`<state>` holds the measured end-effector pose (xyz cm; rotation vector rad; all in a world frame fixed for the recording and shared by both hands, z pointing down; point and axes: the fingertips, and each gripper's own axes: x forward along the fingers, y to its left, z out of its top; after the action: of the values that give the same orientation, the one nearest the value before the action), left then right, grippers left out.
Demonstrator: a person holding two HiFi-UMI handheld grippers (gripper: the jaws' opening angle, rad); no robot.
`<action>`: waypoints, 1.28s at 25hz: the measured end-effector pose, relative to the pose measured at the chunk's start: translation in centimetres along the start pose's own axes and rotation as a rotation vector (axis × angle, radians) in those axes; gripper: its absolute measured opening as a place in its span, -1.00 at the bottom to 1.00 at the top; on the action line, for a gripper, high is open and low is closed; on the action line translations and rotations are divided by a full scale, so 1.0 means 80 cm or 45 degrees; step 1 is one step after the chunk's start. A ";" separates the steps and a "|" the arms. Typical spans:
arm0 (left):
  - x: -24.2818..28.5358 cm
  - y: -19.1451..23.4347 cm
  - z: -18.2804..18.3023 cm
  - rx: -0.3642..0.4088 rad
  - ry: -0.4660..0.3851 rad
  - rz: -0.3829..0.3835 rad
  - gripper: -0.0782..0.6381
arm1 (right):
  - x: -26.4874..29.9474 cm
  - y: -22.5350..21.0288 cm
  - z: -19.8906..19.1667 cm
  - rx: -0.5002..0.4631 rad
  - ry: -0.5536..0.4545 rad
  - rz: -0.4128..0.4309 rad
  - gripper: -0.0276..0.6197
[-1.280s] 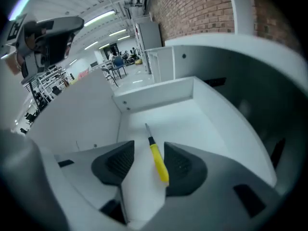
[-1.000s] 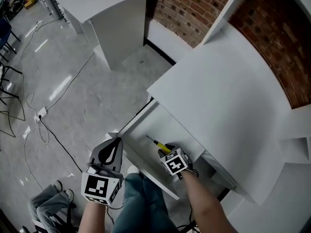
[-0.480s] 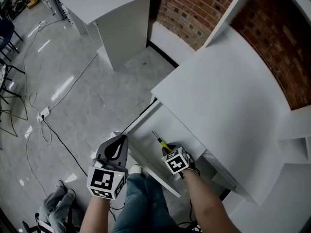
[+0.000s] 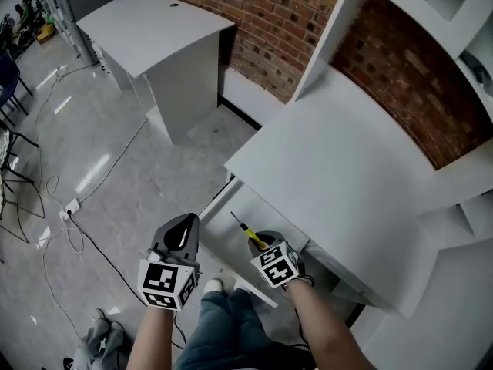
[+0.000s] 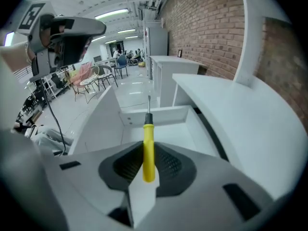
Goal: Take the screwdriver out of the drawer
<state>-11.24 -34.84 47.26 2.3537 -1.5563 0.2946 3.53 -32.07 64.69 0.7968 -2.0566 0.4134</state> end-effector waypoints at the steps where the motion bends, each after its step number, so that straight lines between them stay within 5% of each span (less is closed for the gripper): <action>1: -0.002 -0.002 0.008 0.003 -0.012 -0.001 -0.75 | -0.012 -0.002 0.006 0.010 -0.029 -0.014 -0.68; 11: -0.017 -0.031 0.062 0.064 -0.092 -0.033 -0.75 | -0.107 -0.044 0.034 0.115 -0.215 -0.161 -0.67; 22: 0.006 -0.064 0.064 0.106 -0.069 -0.063 -0.75 | -0.129 -0.162 0.002 0.257 -0.114 -0.325 -0.67; 32: 0.021 -0.063 0.060 0.124 -0.042 -0.028 -0.75 | -0.098 -0.224 -0.010 0.167 -0.044 -0.393 -0.68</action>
<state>-5.94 -36.17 42.61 2.4602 -1.5630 0.3354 19.37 -41.90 58.68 1.1878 -1.9101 0.3649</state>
